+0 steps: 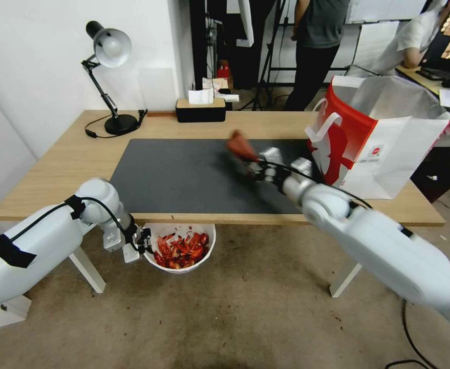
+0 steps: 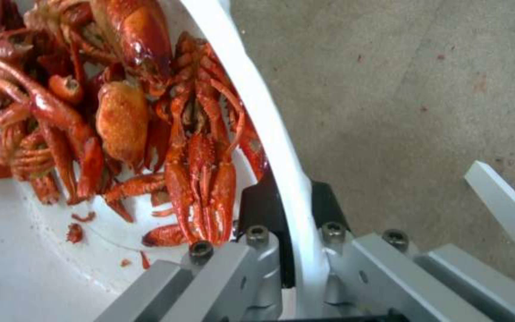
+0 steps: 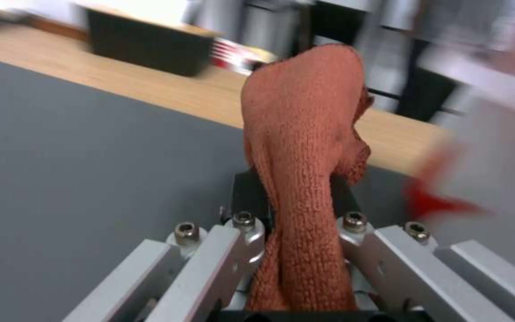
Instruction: Sweep shrimp from table into container with towel, then put container into takeout bag.
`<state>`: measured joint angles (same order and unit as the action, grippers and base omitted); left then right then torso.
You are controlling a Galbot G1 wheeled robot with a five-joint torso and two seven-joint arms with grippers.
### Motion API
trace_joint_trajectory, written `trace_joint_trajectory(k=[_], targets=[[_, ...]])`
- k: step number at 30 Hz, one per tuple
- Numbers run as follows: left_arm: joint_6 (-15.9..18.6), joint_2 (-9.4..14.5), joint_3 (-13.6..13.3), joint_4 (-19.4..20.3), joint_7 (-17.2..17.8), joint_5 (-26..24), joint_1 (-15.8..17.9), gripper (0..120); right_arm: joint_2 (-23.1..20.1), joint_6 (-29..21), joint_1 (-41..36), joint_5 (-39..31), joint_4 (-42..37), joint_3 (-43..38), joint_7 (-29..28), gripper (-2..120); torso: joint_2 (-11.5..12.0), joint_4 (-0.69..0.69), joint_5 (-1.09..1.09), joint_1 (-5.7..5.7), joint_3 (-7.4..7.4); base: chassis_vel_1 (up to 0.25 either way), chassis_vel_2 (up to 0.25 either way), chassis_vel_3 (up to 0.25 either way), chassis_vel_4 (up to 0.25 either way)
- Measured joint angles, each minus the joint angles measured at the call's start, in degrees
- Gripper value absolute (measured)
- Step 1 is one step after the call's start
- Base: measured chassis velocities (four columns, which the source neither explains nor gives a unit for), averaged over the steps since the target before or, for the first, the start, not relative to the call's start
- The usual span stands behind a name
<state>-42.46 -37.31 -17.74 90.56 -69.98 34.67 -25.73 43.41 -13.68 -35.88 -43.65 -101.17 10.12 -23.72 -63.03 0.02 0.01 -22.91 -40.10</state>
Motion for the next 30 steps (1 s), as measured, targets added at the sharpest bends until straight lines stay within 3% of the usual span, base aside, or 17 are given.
trace_joint_trajectory(k=[4, 12, 15, 16, 17, 18, 20, 24, 26, 30], targets=[[0.2, -0.2, -0.4, 0.3, 0.0, 0.1, -0.3, 0, -1.1, -0.9, -5.7, 0.5, -0.8, -4.8, -2.4, 7, 0.0, -0.04, 0.01, 0.00, 0.00, 0.000, 0.000, 0.000, 0.000], [1.3, -0.2, -1.5, 1.5, -0.2, 0.3, 0.0, 0, -2.0, -1.0, -11.3, -3.2, -2.5, -10.6, 1.8, 38, 0.0, -0.01, 0.00, 0.00, 0.00, 0.000, 0.000, 0.000, 0.000], [1.4, -0.2, -1.7, 1.6, -0.2, 0.3, 0.1, 0, -2.3, -1.0, -11.7, -3.2, -2.8, -11.2, 2.4, 43, 0.0, -0.02, -0.01, 0.00, -0.01, 0.000, 0.000, 0.000, 0.000], [1.5, -0.2, -1.8, 1.7, -0.2, 0.3, 0.1, 0, -2.7, -1.0, -12.2, -3.2, -3.2, -11.9, 3.1, 50, 0.0, -0.02, -0.01, 0.00, 0.00, 0.000, 0.000, 0.000, 0.000], [1.6, -0.3, -2.1, 1.8, -0.3, 0.3, 0.1, 0, -3.5, -1.1, -13.6, -2.9, -4.2, -13.6, 5.1, 64, 0.0, -0.02, -0.02, 0.00, 0.00, 0.000, 0.000, 0.000, 0.000], [1.6, -0.3, -2.1, 1.8, -0.3, 0.3, 0.1, 0, -3.5, -1.1, -13.6, -2.9, -4.2, -13.6, 5.1, 64, 0.0, -0.02, -0.02, 0.00, 0.00, 0.000, 0.000, 0.000, 0.000], [1.5, -0.6, -2.4, 1.9, -0.3, 0.3, 0.2, 0, -3.7, 0.5, -16.3, -2.0, -5.3, -16.4, 7.0, 78, 0.0, -0.01, 0.00, 0.00, -0.01, 0.000, 0.000, 0.000, 0.000], [1.3, -1.1, -3.0, 1.6, -0.3, 0.4, 0.6, 0, -3.6, 2.0, -19.2, -2.0, -6.6, -19.6, 8.0, 87, 0.0, -0.02, -0.02, 0.00, -0.01, 0.000, 0.000, 0.000, 0.000], [1.0, -1.2, -3.2, 1.5, -0.3, 0.4, 0.3, 0, -3.1, 5.8, -22.5, -2.1, -7.9, -22.2, 10.4, 98, 0.0, -0.07, 0.00, 0.00, -0.01, 0.000, 0.000, 0.000, 0.000], [0.9, -0.6, -2.7, 2.2, -0.3, 1.0, -1.3, 0, -1.6, 11.3, -24.8, -1.8, -9.1, -23.3, 13.2, 100, 0.0, 0.00, -0.01, -0.01, -0.01, 0.000, 0.000, 0.000, 0.000]])
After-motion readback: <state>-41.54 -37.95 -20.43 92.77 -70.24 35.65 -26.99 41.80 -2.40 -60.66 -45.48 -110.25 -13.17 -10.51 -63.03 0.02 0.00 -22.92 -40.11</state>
